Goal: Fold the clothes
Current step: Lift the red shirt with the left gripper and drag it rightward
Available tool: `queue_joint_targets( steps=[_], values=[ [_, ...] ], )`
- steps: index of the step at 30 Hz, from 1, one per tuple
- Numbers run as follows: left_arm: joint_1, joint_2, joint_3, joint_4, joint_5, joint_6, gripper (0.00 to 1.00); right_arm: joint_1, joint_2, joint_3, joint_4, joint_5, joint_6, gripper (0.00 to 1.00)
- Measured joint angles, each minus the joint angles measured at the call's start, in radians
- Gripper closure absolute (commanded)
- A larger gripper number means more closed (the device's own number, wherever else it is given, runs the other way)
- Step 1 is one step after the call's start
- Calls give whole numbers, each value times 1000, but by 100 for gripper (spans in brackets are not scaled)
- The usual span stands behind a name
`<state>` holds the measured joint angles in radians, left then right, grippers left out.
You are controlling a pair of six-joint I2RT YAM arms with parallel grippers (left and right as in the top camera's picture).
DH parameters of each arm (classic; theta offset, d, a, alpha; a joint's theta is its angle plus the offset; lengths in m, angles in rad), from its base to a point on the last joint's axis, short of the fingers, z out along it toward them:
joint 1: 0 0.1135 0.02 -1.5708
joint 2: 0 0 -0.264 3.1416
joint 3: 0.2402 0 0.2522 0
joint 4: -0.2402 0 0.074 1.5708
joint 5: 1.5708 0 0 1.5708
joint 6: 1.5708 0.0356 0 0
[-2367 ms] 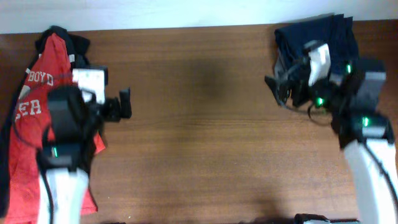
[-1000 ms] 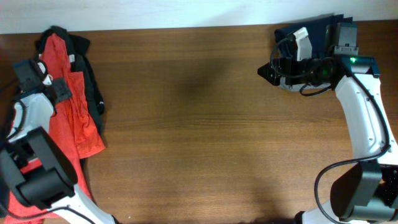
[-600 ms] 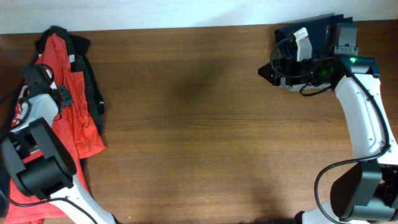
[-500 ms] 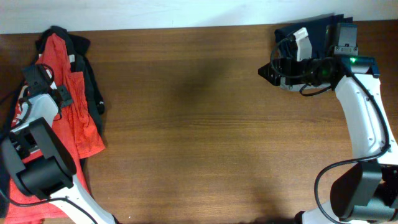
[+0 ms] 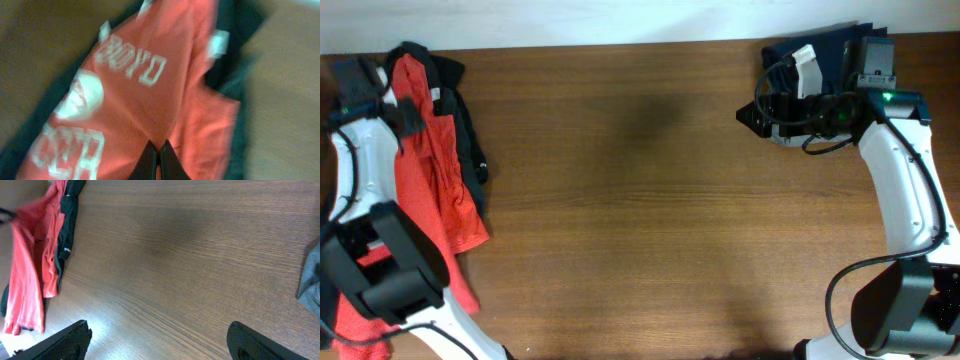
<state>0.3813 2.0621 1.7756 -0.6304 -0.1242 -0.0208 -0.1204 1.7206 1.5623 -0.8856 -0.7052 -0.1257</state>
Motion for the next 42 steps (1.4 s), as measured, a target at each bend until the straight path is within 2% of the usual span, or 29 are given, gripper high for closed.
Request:
queue_joint_targets(
  steps=[2,8,19,22,25,30,32,36,42],
  values=[
    [-36,-48,47,-27,27,0,99,0,0,0,2,0,-1,9],
    [-286,-238,91,-56,92,5,99,-10,0,-1,15,0,0,9],
    [-795,-259,93,34,128,5,99,-180,0,-1,-7,-107,13,9],
    [-849,-259,93,100,129,5,99,-201,0,-1,-44,-130,3,9],
    [-876,-259,93,136,132,4,99,-187,0,-1,-93,-143,-57,21],
    [-875,-259,93,150,137,-4,99,-100,1,-2,-105,-146,-156,27],
    [-875,-259,93,150,139,-4,99,-51,1,-2,-86,-136,-184,27],
    [-875,-259,93,156,158,-6,99,67,1,-4,-13,-101,-213,36],
    [-875,-259,93,156,182,-7,99,225,1,-6,104,-29,-227,37]
  ],
)
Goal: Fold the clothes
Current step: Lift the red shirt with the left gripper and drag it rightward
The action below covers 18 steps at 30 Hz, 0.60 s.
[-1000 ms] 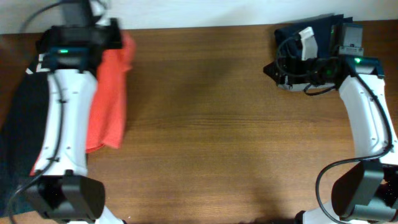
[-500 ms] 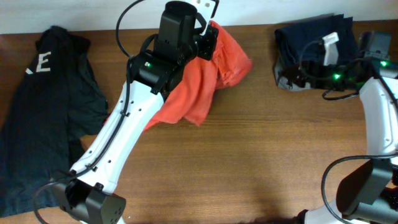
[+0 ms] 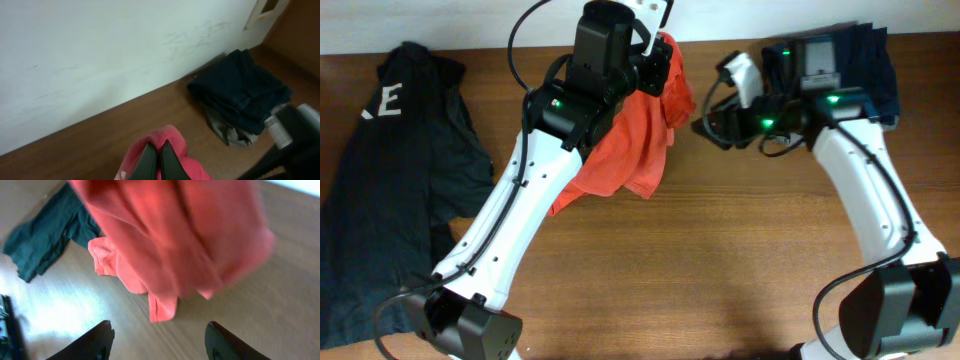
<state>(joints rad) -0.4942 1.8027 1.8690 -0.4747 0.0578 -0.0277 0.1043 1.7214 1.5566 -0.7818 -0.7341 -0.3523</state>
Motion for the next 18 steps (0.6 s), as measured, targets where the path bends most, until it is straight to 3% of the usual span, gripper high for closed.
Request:
queue_joint_targets(
  steps=[7,12,16,17,18],
  values=[
    [0,0,0,-18,36,0,99,65,0,-1,121,87,-11,53],
    [0,0,0,-25,42,0,99,69,17,-1,159,116,-14,56],
    [0,0,0,-34,44,0,99,69,77,-1,184,118,-8,64],
    [0,0,0,-34,44,0,99,69,92,-1,186,115,-7,71],
    [0,0,0,-34,44,0,99,69,103,-1,187,113,-5,85]
  ],
)
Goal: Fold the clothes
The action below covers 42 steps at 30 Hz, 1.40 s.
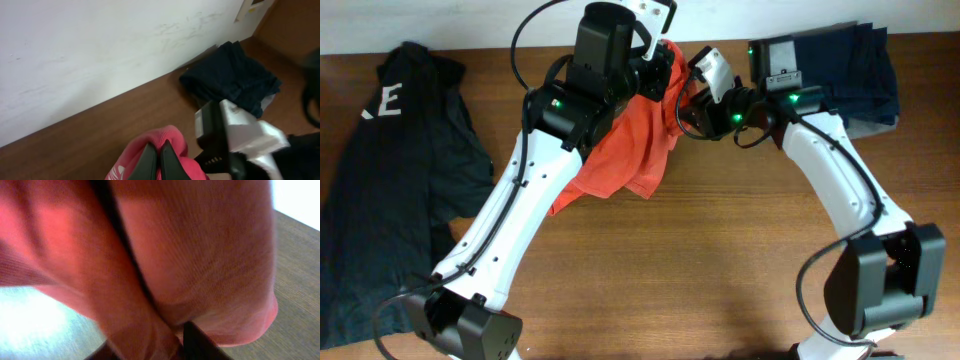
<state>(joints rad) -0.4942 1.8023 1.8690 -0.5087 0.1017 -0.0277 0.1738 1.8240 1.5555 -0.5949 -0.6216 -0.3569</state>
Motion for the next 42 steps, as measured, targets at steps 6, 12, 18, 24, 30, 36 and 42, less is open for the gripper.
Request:
queue_joint_targets(
  steps=[6,12,18,24,30,36,42],
  values=[
    [0,0,0,-6,-2,0,99,-6,18,-2,35,-6,46,96],
    [8,-3,0,-123,-93,0,99,-124,-2,19,-14,-7,103,96],
    [19,-3,0,-202,-242,0,98,-249,-169,111,-132,-53,118,96],
    [19,-12,4,-196,-248,3,99,-250,-270,124,-188,-48,127,96],
    [22,-24,13,-244,-217,7,76,-257,-298,124,-237,6,148,96],
    [104,-25,13,-374,-208,15,54,-313,-316,124,-263,100,153,96],
    [87,-25,-2,-552,-137,81,54,-312,-316,124,-265,132,155,96]
  ],
)
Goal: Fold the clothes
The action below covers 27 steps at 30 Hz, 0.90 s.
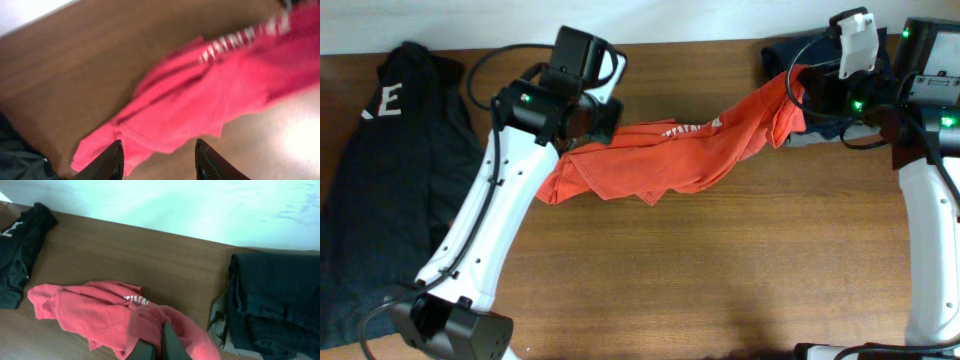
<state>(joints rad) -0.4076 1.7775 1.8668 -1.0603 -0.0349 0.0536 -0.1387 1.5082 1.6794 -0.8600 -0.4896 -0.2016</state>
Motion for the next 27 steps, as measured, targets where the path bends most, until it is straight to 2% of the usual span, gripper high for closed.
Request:
queue_joint_targets(
  steps=[3,6,11,13,18,21,23,24,25,26,27],
  values=[
    [-22,0,-94,-9,27,113,55,0,5,0,0,3,14,96],
    [-47,7,-201,4,36,205,62,0,22,0,2,3,23,96],
    [-68,62,-335,145,40,296,62,0,35,0,3,3,28,96],
    [-68,94,-370,194,39,316,60,0,35,0,0,3,30,96],
    [-68,194,-402,261,4,348,49,0,35,0,-1,3,35,96],
    [-68,245,-403,314,-19,372,49,0,36,0,-1,3,36,96],
    [-68,277,-402,321,-26,390,56,0,36,0,-1,3,38,96],
    [-68,297,-403,321,-29,399,68,0,36,0,0,3,37,96],
    [-68,311,-403,321,-30,404,89,0,36,0,-1,3,37,96],
    [-68,321,-402,321,-29,411,99,0,36,0,-1,3,38,96],
    [-68,321,-402,324,-37,412,100,0,36,0,-1,3,38,96]
  ],
)
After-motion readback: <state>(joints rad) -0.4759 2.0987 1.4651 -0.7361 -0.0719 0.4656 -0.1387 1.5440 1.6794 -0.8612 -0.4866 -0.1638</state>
